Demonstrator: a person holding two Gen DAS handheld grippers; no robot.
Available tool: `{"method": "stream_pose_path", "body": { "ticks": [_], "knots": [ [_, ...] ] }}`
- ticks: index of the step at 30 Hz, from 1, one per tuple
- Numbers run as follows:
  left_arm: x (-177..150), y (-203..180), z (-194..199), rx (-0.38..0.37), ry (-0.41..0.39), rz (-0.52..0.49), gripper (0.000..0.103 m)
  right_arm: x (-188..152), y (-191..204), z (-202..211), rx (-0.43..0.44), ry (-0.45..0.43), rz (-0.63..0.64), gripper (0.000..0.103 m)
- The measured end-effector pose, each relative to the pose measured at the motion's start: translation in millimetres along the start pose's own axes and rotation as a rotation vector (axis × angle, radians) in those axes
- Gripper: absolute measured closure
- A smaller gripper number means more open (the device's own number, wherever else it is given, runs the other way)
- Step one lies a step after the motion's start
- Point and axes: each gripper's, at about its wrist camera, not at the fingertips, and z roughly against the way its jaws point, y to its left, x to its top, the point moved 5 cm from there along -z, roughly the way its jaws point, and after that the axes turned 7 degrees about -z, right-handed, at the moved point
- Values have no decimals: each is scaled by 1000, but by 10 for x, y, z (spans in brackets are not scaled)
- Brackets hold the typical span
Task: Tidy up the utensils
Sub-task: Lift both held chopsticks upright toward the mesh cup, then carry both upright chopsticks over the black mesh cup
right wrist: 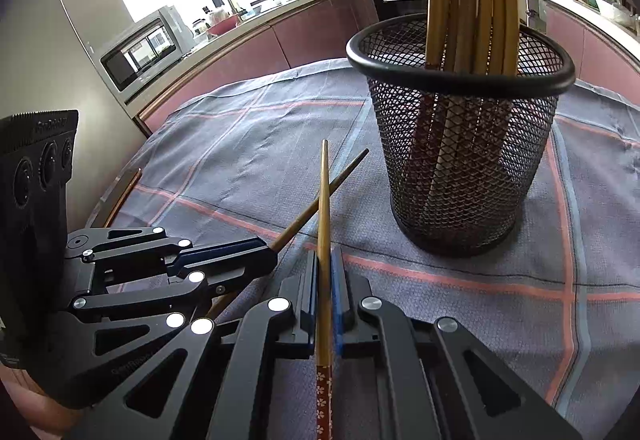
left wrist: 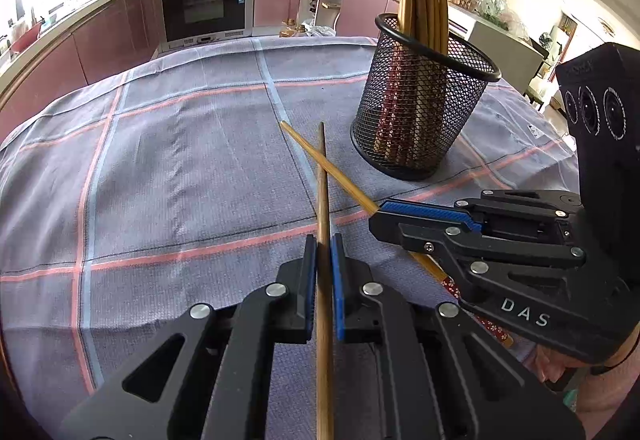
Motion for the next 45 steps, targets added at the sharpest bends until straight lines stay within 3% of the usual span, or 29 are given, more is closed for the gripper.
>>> {"method": "stream_pose_path", "body": {
  "ticks": [17,45],
  "knots": [
    [41,11,362,-20,-73,18,95,74,120,471,75,-110,21,97],
    [117,-31,826,-105,-177,42,95,162,85,842,85,-210,19,97]
  ]
}}
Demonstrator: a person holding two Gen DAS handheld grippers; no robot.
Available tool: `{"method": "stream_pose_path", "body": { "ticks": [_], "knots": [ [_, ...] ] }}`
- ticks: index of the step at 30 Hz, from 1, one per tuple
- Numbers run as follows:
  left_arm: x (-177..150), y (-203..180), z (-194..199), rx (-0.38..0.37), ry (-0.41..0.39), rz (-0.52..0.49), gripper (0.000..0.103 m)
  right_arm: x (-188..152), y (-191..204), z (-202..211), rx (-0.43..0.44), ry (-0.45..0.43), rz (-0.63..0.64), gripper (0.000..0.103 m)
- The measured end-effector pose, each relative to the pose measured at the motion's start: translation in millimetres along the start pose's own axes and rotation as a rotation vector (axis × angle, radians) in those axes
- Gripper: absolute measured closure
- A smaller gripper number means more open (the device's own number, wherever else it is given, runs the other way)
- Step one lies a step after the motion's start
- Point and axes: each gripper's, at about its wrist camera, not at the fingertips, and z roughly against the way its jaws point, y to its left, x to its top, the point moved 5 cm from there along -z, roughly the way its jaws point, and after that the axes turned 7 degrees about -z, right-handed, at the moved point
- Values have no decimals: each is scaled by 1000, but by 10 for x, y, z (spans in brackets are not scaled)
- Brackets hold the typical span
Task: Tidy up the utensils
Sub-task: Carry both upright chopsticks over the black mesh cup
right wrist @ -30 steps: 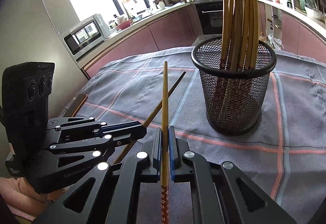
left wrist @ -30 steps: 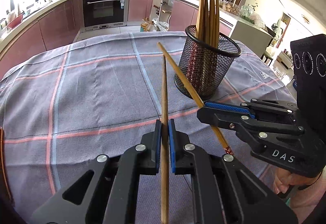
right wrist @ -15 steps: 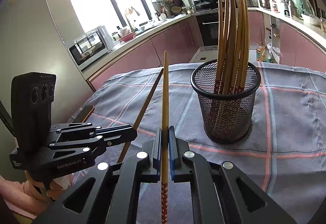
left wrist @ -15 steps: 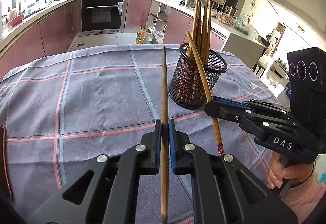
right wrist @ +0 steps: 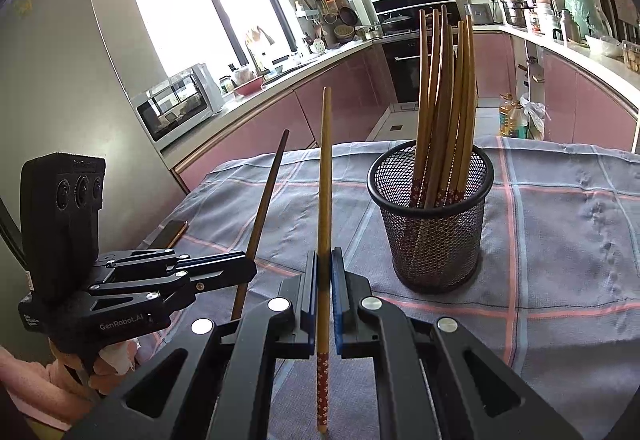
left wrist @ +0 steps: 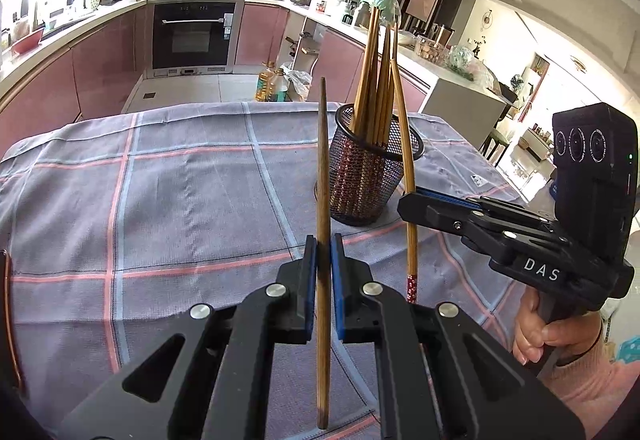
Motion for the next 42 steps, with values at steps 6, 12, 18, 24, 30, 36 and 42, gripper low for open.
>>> {"method": "stream_pose_path", "body": {
  "ticks": [6,12,18,24,30,36,42],
  "knots": [
    [-2,-2,10,-8,-2,0,95,-18,29,-44,7,17,11,97],
    [-3,-35,37,-15,-7,-6,95,-67,51,-123,13,42,20,97],
    [6,-51,55,-17,-9,-14,95,-76,56,-132,13,47,23,97],
    [33,-56,81,-14,-18,-20,95,6,41,-19,5,5,20,97],
    [72,-80,119,-21,-28,-24,95,73,31,100,0,-30,22,97],
    [103,-117,149,-22,-37,-32,95,108,33,150,0,-46,22,97],
    [112,-133,142,-23,-41,-38,95,109,15,170,0,-50,19,97]
  ]
}}
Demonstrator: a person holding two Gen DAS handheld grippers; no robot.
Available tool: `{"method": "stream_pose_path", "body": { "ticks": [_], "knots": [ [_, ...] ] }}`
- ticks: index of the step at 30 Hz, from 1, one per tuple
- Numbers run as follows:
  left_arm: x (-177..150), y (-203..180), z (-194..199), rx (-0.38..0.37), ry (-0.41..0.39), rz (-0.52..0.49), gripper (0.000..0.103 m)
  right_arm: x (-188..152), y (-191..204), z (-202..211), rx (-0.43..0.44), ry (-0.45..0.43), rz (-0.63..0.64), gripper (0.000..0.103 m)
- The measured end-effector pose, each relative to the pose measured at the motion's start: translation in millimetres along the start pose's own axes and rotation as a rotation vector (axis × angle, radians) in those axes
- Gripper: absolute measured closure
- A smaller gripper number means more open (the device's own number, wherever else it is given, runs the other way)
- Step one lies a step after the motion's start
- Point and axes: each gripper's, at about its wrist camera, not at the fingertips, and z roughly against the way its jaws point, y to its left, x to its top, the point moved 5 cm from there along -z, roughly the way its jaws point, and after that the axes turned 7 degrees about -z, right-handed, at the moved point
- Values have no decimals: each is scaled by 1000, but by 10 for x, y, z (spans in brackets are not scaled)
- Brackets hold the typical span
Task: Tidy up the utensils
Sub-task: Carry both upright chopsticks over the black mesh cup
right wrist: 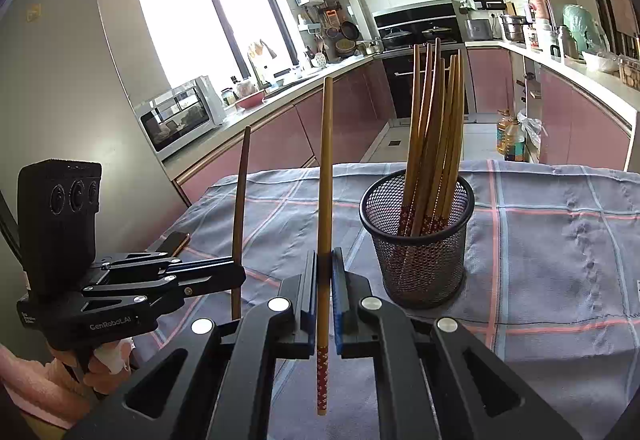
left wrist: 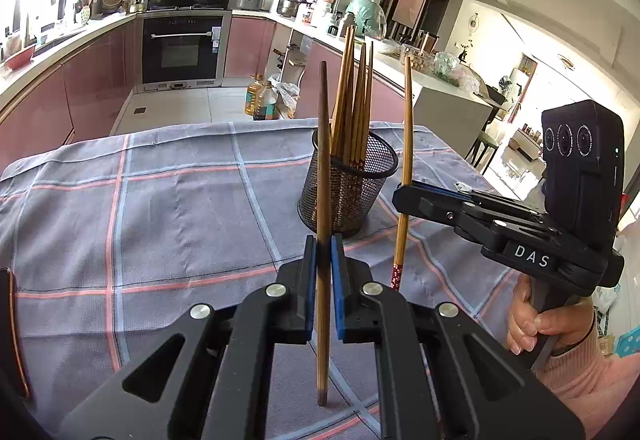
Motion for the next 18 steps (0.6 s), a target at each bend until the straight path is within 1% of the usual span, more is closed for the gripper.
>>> {"method": "stream_pose_path", "body": {
  "ticks": [8,18],
  "knots": [
    [-1,-12,19,-1,-9,-5,95,-2,-1,-7,1,2,3,97],
    [53,-10,36,6,-20,-12,95,42,9,42,1,-25,5,97]
  ]
}}
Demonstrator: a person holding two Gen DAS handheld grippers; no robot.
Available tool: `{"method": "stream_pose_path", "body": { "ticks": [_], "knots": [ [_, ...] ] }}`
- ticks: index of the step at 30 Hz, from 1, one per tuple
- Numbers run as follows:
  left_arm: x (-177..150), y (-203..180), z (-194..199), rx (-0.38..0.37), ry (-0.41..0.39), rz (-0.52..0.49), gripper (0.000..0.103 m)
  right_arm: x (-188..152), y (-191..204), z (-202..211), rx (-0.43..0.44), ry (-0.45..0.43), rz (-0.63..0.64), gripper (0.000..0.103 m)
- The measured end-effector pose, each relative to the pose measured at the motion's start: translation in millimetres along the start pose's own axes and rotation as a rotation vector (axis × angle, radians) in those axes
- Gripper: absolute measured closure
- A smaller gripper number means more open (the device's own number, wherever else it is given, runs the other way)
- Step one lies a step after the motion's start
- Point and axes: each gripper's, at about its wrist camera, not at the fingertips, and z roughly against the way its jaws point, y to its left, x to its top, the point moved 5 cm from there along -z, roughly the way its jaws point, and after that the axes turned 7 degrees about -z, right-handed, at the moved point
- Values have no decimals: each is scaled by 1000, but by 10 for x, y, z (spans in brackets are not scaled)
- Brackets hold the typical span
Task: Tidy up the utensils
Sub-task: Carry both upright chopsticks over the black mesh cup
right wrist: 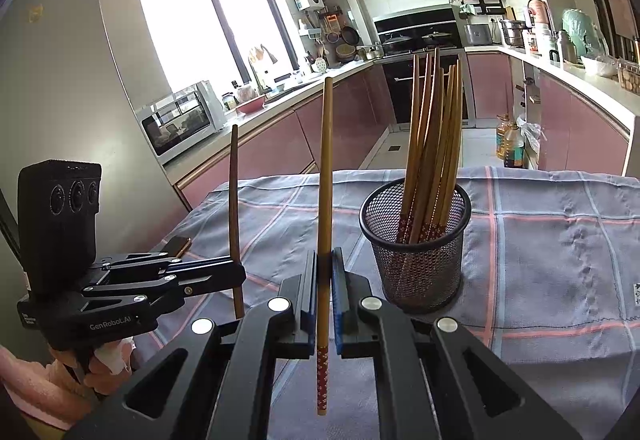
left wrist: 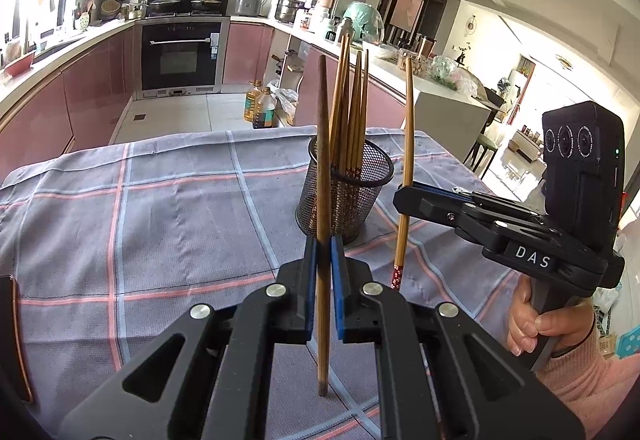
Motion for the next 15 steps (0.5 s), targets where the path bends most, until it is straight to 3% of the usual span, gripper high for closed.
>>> {"method": "stream_pose_path", "body": {
  "ticks": [15],
  "knots": [
    [97,-22,22,14,-18,-12,95,101,-9,82,-6,-33,7,97]
  ]
}}
